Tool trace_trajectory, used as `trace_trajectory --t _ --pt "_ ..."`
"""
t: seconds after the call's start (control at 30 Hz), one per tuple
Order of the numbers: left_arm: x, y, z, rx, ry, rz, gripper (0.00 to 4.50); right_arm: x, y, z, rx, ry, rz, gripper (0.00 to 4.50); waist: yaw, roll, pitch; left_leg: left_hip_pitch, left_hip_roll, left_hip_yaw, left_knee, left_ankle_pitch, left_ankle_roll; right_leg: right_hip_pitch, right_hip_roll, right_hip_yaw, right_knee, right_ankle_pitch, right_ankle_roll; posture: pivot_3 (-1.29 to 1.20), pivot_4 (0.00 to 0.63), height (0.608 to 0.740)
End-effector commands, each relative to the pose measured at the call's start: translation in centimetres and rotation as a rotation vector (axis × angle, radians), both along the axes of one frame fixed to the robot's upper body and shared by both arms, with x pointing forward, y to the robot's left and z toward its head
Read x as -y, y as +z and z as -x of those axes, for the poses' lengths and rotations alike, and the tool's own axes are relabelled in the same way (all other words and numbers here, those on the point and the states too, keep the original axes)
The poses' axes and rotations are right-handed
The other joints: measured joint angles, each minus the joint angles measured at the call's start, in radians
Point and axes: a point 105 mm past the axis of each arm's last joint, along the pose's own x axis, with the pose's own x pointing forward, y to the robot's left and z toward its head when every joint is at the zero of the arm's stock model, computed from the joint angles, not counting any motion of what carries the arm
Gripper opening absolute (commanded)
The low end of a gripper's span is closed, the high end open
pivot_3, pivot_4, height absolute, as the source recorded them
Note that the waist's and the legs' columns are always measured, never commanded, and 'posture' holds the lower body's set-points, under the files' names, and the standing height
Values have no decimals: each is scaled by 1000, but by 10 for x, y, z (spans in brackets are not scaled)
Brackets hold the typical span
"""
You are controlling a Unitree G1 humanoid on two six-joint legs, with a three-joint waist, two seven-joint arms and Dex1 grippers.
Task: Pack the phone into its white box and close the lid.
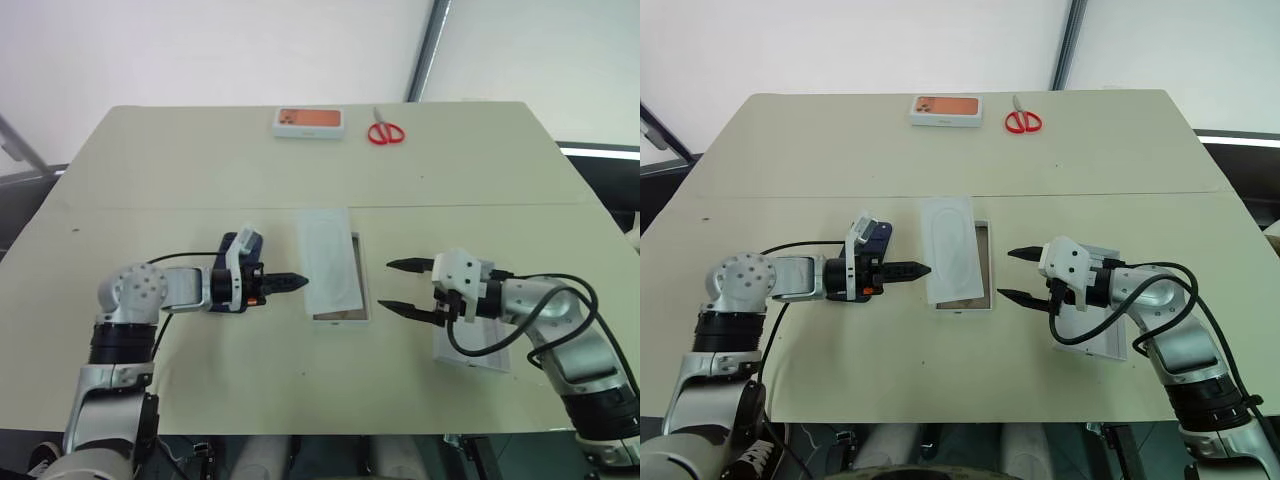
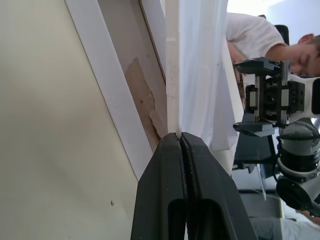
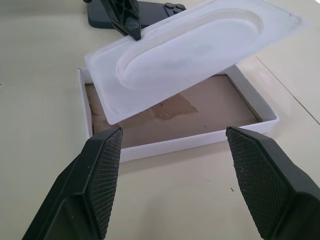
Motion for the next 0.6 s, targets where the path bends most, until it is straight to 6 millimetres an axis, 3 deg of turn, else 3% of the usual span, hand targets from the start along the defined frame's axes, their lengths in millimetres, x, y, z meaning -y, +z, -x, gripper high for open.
trace_trajectory --t 0.03,0.23,0.33,0.5,0.6 --pt "6 6 -2 31 -39 2 0 -4 8 0 45 5 -15 3446 -1 0 0 0 0 0 0 0 0 0 0 0 0 0 0 0 150 740" --pt "7 3 -5 33 -55 -18 0 -2 7 -1 52 -16 -19 3446 -2 0 0 0 0 0 0 0 0 0 0 0 0 0 0 0 150 740" --pt "8 5 -5 26 -68 -6 943 -2 6 -1 54 -23 -20 3514 -1 0 0 0 0 0 0 0 0 0 0 0 1 0 0 0 150 740" --pt "7 4 -9 54 -66 -45 3492 -3 6 -3 60 -25 -22 3514 -2 0 0 0 0 0 0 0 0 0 0 0 1 0 0 0 150 740" --pt "6 1 -9 100 -82 -108 3492 -5 7 -4 64 -22 -24 3514 -4 0 0 0 0 0 0 0 0 0 0 0 1 0 0 0 150 740"
